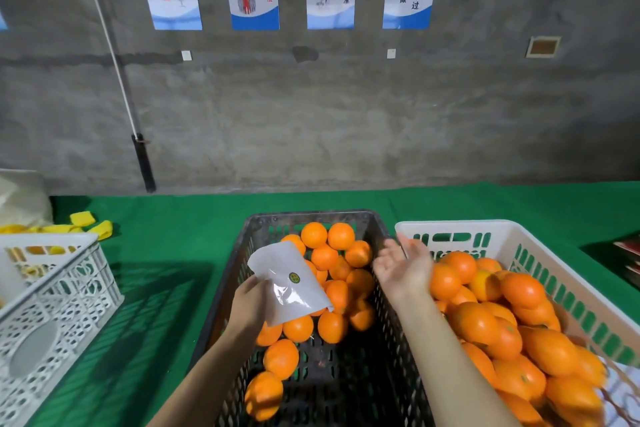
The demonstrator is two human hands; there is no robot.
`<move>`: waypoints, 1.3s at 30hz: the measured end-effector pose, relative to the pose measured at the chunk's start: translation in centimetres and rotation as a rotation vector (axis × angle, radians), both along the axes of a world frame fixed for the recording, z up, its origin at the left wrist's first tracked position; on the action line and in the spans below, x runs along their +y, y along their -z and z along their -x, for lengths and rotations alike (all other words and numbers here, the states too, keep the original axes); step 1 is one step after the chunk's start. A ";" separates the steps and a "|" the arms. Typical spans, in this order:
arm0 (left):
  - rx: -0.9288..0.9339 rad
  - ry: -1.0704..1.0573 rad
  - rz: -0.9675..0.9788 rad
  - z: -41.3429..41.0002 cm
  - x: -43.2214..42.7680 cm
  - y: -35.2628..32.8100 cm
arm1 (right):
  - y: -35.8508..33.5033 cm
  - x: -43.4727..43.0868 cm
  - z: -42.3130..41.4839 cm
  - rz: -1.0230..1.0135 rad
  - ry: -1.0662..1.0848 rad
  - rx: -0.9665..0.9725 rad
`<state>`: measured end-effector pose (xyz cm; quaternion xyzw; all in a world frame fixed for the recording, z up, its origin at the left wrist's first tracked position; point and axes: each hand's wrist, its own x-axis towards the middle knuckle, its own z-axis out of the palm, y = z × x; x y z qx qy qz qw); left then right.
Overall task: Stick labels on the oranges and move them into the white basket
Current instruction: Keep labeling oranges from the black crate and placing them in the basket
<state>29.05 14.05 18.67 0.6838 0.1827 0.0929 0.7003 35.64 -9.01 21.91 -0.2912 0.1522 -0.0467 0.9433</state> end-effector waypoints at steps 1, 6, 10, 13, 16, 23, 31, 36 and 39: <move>0.004 0.007 0.003 0.0 0.0 0.1 | 0.7 0.9 -0.1 0.337 -0.081 -0.023; -0.001 0.008 0.024 0.0 0.0 0.2 | 4.3 6.2 1.3 1.551 -0.316 -0.559; -0.006 0.056 0.114 0.1 -0.1 0.0 | 5.4 7.5 1.7 1.657 -0.358 -0.585; -0.005 0.073 0.200 0.0 0.1 -0.2 | 5.3 7.5 1.9 1.598 -0.336 -0.576; -0.023 0.143 0.203 0.2 0.2 -0.2 | 5.2 7.7 2.4 1.535 -0.325 -0.575; -0.070 0.153 0.119 0.4 0.4 0.0 | 4.2 8.0 3.5 1.592 -0.288 -0.713; -0.063 0.044 0.066 0.2 0.3 0.3 | 3.1 7.7 3.4 1.147 -0.382 -0.480; -0.050 -0.095 -0.052 0.0 0.5 0.4 | 3.9 7.1 2.4 1.114 -0.330 -0.285; -0.075 -0.174 -0.131 0.1 0.8 0.4 | 5.7 7.3 2.4 1.358 -0.485 -0.265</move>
